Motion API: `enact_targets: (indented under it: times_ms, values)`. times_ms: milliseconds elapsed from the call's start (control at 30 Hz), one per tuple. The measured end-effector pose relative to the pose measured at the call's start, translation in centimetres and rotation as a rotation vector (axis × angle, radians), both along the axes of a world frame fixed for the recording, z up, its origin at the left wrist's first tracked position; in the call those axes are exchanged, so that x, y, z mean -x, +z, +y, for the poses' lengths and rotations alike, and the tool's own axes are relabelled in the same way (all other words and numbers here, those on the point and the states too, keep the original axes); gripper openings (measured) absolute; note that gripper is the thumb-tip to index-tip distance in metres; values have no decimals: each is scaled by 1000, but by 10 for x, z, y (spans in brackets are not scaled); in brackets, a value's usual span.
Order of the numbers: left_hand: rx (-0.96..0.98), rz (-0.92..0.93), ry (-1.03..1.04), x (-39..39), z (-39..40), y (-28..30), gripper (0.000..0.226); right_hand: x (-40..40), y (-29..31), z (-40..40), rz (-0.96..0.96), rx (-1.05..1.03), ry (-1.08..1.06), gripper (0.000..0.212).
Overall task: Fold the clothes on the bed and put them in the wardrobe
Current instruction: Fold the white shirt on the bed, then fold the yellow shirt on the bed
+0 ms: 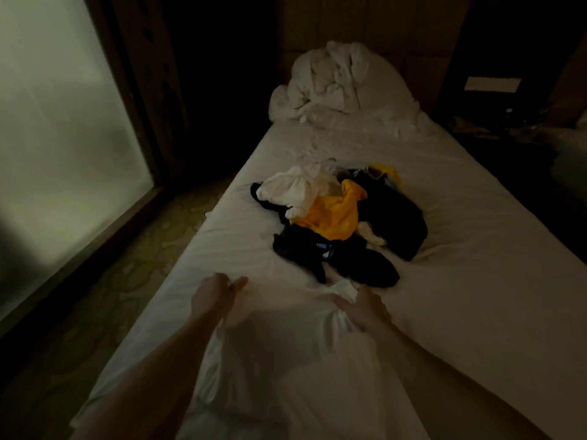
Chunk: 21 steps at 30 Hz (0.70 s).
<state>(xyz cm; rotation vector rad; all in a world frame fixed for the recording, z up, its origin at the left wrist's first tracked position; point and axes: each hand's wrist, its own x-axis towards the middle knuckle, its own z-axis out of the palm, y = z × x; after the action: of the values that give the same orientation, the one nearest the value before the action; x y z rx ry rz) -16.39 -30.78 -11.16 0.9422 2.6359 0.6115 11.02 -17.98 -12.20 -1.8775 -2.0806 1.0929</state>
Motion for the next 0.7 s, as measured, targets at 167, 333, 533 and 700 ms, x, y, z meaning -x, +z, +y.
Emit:
enact_targets:
  times_ms: [167, 333, 533, 700]
  values:
    - [-42, 98, 0, 7, 18, -20, 51, 2, -14, 24, -166, -141, 90, 72]
    - [-63, 374, -136, -3, 43, -20, 63, 2, -15, 47, -85, -176, -4, 67]
    - [-126, 393, -364, -38, 83, 4, 59, -6, 9, 69, -190, -464, 30, 60]
    - [-135, 414, -407, -56, 120, 18, 57, -5, 31, 100, -210, -516, 104, 54]
